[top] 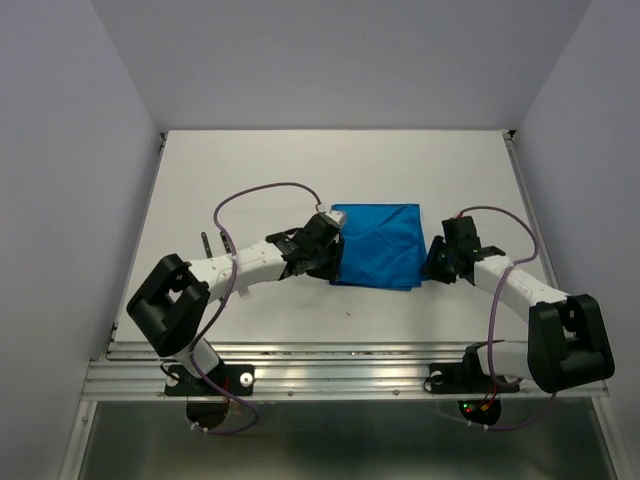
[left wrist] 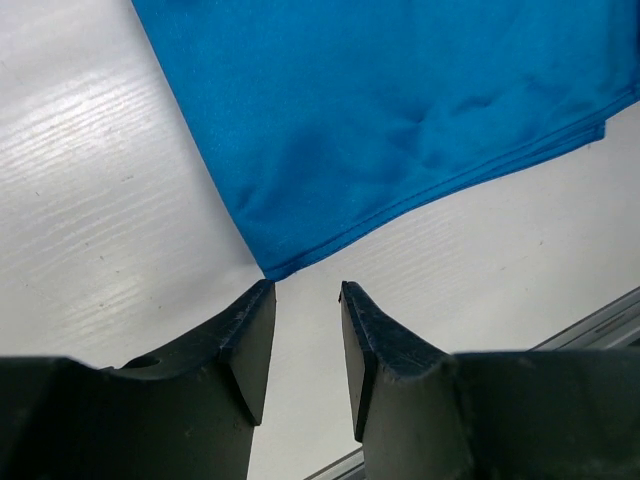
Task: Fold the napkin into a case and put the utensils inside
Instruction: Smooth out the square-folded napkin at the center of the board.
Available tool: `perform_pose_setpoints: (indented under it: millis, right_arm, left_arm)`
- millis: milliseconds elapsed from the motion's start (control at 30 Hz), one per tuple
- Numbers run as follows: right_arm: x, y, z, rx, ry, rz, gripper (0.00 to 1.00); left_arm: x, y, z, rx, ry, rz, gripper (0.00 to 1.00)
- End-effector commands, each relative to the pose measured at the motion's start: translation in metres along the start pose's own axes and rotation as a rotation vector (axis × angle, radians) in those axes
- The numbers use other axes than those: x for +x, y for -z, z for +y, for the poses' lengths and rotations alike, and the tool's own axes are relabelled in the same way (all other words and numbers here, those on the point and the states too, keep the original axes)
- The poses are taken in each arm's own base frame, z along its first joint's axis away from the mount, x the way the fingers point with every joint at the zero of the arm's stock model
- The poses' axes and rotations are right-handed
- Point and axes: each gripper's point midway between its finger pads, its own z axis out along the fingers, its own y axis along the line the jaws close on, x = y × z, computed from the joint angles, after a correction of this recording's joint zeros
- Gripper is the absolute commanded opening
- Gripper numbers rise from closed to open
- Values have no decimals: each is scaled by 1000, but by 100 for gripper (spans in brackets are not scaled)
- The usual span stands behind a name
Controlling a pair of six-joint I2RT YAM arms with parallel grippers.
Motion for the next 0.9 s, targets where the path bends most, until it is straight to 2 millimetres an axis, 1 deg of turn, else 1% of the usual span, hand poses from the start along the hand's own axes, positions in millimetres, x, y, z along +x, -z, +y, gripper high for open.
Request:
perform_pose_setpoints:
  millis: [0, 100, 233, 367, 400, 600, 700, 767, 800, 867]
  right_arm:
    - [-8, 9, 32, -153, 48, -5, 36]
    - [-1, 10, 34, -185, 51, 15, 36]
    - [8, 5, 30, -172, 50, 49, 37]
    - [13, 2, 21, -127, 35, 61, 38]
    - [15, 2, 19, -123, 28, 63, 40]
    - [28, 0, 23, -150, 30, 106, 41]
    - [31, -3, 20, -144, 28, 113, 40]
    - [31, -5, 20, -138, 26, 113, 37]
    - [30, -6, 19, -132, 23, 111, 35]
    - [29, -5, 19, -133, 20, 104, 27]
  left_arm:
    - [-31, 25, -15, 26, -24, -84, 44]
    - [-38, 30, -15, 15, -23, -103, 44]
    - [-43, 32, -13, -5, -21, -122, 44]
    - [-41, 31, -12, -9, -20, -117, 44]
    - [-41, 31, -11, -10, -18, -116, 44]
    - [-40, 31, -8, -21, -15, -121, 44]
    - [-39, 31, -7, -26, -13, -122, 44]
    - [-39, 31, -6, -27, -13, -123, 43]
    - [-38, 31, -6, -28, -12, -121, 43]
    - [-39, 31, -6, -30, -11, -124, 43]
